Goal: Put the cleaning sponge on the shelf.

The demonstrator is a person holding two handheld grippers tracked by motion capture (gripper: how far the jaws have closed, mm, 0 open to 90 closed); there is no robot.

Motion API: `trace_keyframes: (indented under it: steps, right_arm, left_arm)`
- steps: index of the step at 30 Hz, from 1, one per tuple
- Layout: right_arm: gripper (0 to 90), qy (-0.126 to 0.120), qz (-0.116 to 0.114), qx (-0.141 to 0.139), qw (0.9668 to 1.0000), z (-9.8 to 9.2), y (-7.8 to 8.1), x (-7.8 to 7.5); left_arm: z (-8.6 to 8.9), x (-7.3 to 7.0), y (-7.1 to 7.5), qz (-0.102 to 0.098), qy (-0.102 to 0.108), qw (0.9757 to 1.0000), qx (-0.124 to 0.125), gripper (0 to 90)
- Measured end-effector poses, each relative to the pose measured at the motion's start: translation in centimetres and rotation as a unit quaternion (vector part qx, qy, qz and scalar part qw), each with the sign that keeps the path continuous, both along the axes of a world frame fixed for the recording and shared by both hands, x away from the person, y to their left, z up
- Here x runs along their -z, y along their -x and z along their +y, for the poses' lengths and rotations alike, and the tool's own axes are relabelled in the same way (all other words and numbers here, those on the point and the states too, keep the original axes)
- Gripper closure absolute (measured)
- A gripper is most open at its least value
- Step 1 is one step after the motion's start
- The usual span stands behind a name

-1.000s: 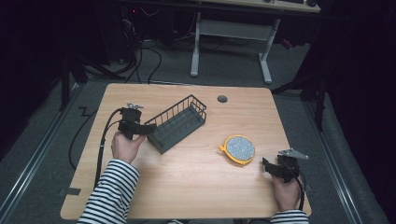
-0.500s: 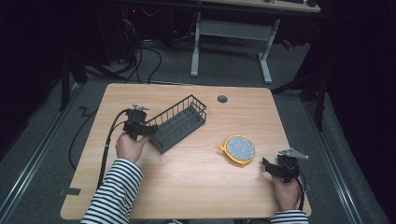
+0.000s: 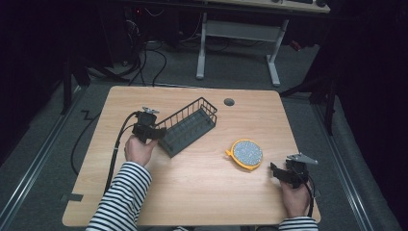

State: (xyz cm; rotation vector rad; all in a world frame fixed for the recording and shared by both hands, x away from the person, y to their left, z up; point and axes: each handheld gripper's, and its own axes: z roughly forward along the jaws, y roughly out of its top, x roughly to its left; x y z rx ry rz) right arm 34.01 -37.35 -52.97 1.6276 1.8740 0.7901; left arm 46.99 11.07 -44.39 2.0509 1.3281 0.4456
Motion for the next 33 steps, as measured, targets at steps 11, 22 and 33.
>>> trace_keyframes:
  steps: [11,22,33]
  right_arm:
    - [32.2,0.0,0.0,0.0,1.0,0.0,0.0,0.0]
    - [32.2,0.0,0.0,0.0,1.0,0.0,0.0,0.0]
    - [32.3,0.0,0.0,0.0,1.0,0.0,0.0,0.0]
  left_arm:
    - [-1.8,0.1,-0.2,-0.006,0.007,0.9998,0.015,54.8]
    - [-4.7,0.1,-0.6,-0.009,0.002,0.9991,0.042,55.1]
    - [-6.0,0.6,-0.9,-0.011,0.015,0.9985,0.05,50.2]
